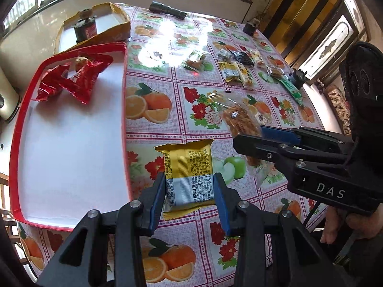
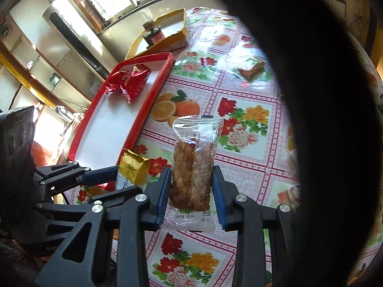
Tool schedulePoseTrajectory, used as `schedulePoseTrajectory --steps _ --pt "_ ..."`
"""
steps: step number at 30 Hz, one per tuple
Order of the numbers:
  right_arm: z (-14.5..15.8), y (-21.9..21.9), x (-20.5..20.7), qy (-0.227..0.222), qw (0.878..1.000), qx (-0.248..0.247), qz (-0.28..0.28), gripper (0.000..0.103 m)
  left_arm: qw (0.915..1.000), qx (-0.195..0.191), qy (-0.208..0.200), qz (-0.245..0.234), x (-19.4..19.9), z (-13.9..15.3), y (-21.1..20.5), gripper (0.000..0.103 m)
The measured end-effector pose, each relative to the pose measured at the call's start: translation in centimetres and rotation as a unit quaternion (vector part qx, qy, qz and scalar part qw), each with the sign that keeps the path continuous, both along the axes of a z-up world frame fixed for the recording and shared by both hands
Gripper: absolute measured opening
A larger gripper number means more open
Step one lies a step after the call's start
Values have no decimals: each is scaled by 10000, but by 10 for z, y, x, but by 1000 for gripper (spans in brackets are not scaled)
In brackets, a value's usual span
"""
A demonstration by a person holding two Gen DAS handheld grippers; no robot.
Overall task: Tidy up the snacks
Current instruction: 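Carry the snack bar and yellow-wrapped cake over to the tray, then lower both snacks into the tray and open both tools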
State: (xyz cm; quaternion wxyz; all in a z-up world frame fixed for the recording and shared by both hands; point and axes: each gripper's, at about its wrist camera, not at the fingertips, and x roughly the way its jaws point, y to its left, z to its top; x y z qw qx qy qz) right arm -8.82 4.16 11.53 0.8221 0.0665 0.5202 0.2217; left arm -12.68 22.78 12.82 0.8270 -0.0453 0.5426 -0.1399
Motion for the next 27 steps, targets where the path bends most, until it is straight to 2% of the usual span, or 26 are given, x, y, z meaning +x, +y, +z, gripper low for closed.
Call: schedulePoseTrajectory --steps 6,11,19,27 --pt "19 49 15 -249 9987 28 448 36 9987 26 -189 464 9 12 43 39" --pt "21 92 32 -361 9964 -12 764 36 9954 172 -243 916 24 13 87 39" --pt "1 144 57 -255 9952 -32 949 36 9895 418 -173 1374 51 -5 137 39" --pt "-24 169 72 -106 9950 -189 971 36 9877 546 -14 1462 72 -27 153 39"
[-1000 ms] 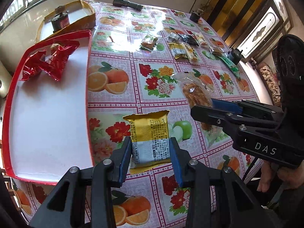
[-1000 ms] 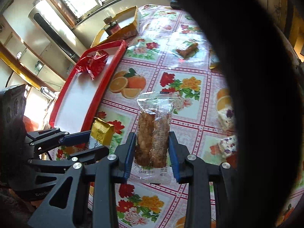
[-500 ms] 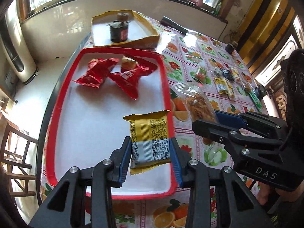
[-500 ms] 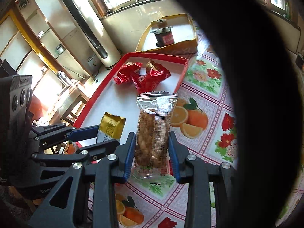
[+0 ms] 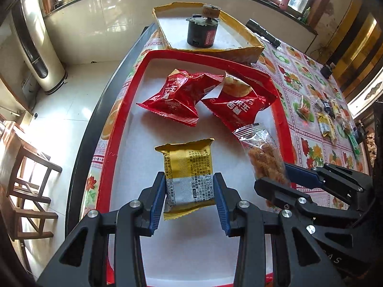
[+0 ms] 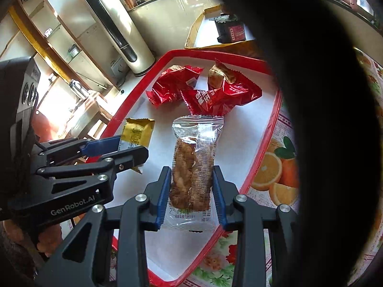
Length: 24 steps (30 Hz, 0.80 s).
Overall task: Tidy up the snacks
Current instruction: 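Lower both snacks into the tray and open both tools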
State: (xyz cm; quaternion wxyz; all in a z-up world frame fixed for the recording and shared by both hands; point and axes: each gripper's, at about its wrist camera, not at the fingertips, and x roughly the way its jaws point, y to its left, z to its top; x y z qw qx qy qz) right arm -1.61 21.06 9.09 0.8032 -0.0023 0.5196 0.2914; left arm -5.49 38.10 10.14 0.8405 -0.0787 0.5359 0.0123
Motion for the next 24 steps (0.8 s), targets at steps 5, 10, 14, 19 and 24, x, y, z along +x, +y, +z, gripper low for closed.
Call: schedulePoseTrajectory --steps 5,10,14,19,24 --pt "-6 6 5 5 9999 -136 -1 36 10000 -9 76 28 10 -9 3 39" --pt "-13 10 10 -7 9996 -290 -15 36 9999 10 156 67 17 -17 6 39" --pt "-16 13 13 8 9993 -363 -39 36 9999 80 136 61 18 -17 5 39" --pt "-17 18 15 -2 9988 -486 16 37 9996 219 149 91 17 -17 6 40" --pt "-13 23 12 -80 9980 -623 77 37 9990 388 165 130 15 -16 4 40"
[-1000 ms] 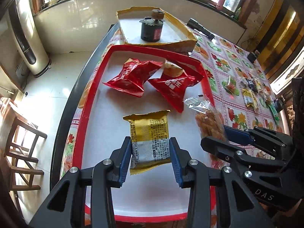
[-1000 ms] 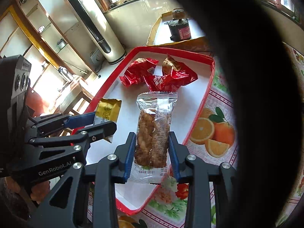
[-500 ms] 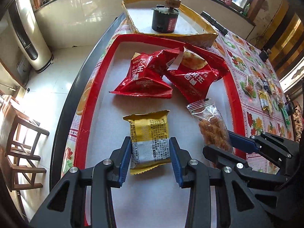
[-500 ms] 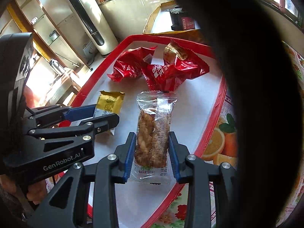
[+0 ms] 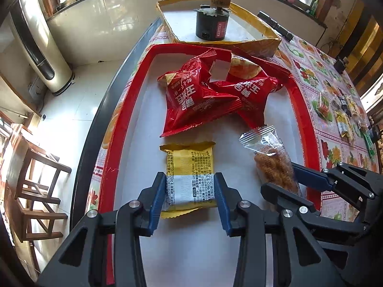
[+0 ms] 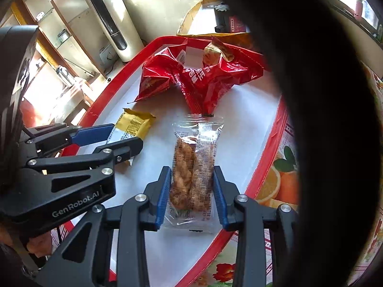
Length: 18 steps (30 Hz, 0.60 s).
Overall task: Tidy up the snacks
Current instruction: 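Lower both snacks into the tray and open both tools, then withdraw both open tools from the tray back toward the table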
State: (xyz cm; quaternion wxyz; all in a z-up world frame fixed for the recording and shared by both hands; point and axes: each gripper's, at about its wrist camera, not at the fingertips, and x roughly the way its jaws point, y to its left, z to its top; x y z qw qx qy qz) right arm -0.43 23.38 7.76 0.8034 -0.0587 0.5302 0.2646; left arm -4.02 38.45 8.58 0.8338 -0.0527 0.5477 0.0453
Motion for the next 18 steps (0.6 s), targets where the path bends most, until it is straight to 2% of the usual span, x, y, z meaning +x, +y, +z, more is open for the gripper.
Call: schedulePoseTrajectory --steps 6,18 --pt "13 -3 -6 -190 9998 -13 80 37 9999 137 -96 23 -8 7 -7 41" --pt "27 -36 -39 -98 9997 155 162 37 9995 218 -123 187 -35 16 -28 41"
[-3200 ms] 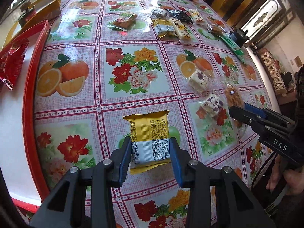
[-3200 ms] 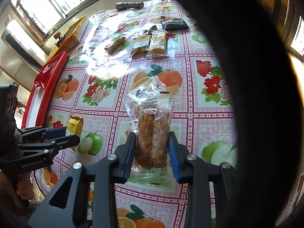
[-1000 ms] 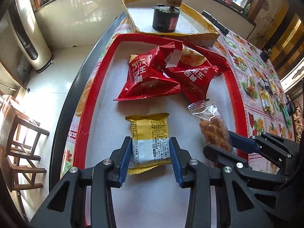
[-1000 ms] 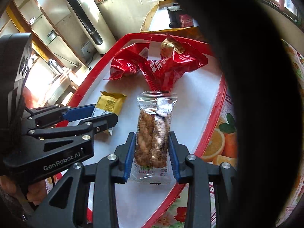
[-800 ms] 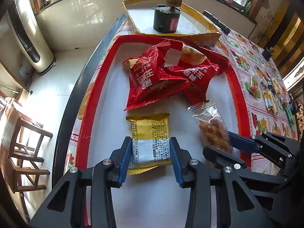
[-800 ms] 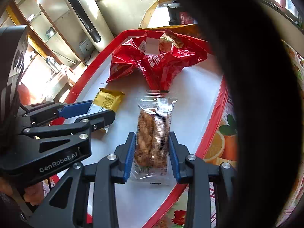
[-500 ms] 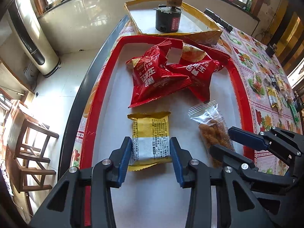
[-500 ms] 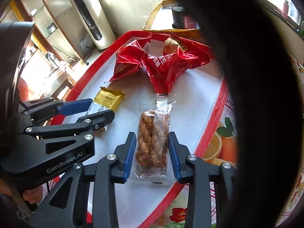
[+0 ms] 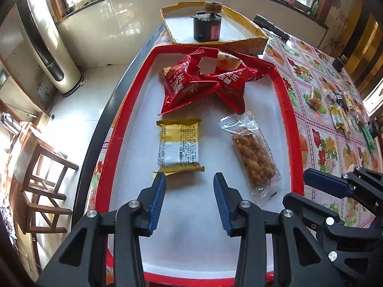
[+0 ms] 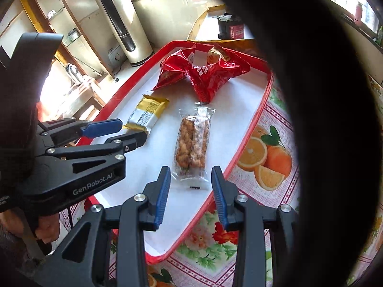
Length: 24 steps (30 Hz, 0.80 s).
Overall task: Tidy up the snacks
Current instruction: 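Withdraw both open tools from the tray back toward the table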
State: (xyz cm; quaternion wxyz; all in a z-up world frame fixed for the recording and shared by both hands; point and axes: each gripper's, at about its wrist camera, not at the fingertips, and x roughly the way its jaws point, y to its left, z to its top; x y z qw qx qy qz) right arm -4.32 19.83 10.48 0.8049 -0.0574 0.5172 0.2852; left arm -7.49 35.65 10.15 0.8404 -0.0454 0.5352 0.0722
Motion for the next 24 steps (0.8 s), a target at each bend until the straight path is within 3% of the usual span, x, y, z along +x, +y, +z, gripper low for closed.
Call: schedulePoseTrajectory --steps 11,24 --pt "3 -52 -33 114 9999 69 -77 41 9996 9 -72 -259 -24 11 -48 45" --pt "-11 -140 -57 372 9969 146 -678 42 9942 59 27 -1073 -23 8 -139 49"
